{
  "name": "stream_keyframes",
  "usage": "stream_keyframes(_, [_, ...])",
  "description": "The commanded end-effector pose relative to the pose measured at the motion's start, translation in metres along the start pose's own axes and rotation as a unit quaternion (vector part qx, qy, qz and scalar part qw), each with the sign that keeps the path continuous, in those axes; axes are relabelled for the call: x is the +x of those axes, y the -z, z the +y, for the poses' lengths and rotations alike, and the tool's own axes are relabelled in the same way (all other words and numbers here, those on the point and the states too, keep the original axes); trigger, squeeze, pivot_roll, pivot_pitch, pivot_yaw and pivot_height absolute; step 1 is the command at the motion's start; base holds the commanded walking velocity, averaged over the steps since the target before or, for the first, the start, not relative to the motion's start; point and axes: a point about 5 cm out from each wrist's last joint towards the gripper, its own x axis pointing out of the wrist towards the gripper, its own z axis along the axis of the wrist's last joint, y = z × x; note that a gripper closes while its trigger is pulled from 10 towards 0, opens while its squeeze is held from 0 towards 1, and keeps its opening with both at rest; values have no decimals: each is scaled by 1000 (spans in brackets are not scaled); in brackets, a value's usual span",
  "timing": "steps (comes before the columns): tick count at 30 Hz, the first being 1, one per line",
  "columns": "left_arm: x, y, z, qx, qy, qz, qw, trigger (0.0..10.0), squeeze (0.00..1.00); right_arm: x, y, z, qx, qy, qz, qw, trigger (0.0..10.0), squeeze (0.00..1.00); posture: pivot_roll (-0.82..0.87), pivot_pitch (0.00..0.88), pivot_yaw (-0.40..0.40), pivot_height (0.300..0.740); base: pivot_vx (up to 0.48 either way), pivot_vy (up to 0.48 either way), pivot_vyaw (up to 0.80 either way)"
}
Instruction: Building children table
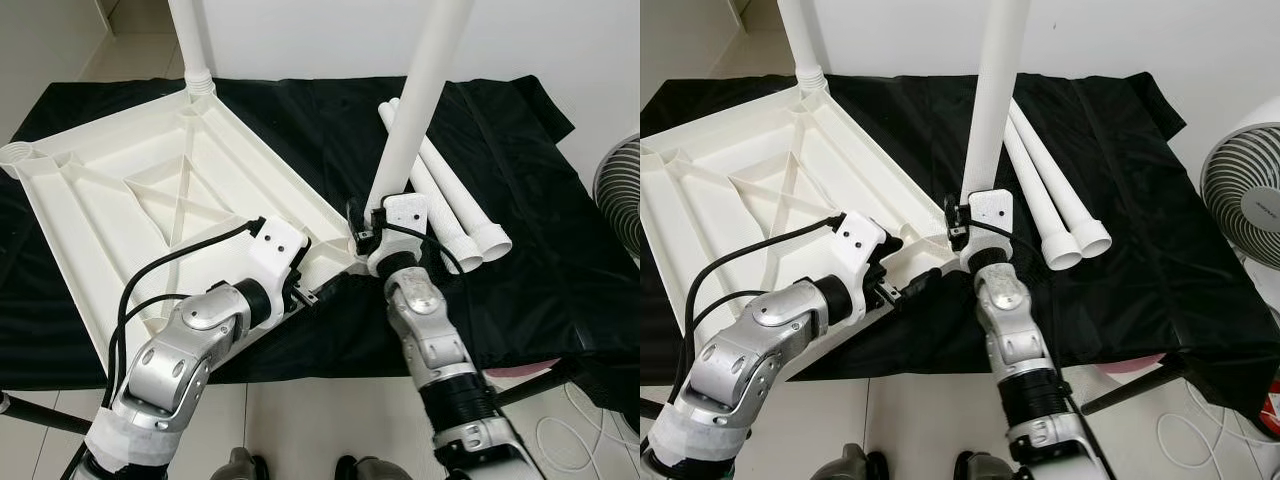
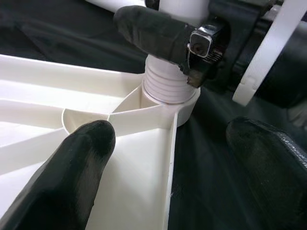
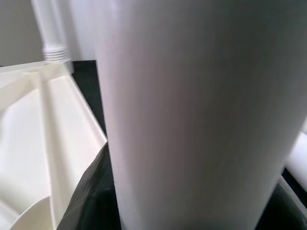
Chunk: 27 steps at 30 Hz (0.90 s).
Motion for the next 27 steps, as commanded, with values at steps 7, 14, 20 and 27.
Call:
stream_keyframes(7, [1,1,-2,1,-5,1,1000,10000,0,-9,27,0,34,33,65,997,10000,0,-62,132,18,740,0,0,0])
stream_keyframes(14, [2,2,-5,0,1,3,1000,10000,0,-9,27,-3,19,38,62,997,10000,0,-68,124,14,740,0,0,0])
stream_keyframes(20, [4,3,-7,1,7,5,1000,10000,0,-9,22,-10,24,26,42,998,10000,1000,-72,112,14,740,0,0,0])
stream_keyframes(27, [5,4,-8,2,9,5,1000,10000,0,-1,10,-28,3,-9,6,1000,10000,1000,-79,100,14,740,0,0,0])
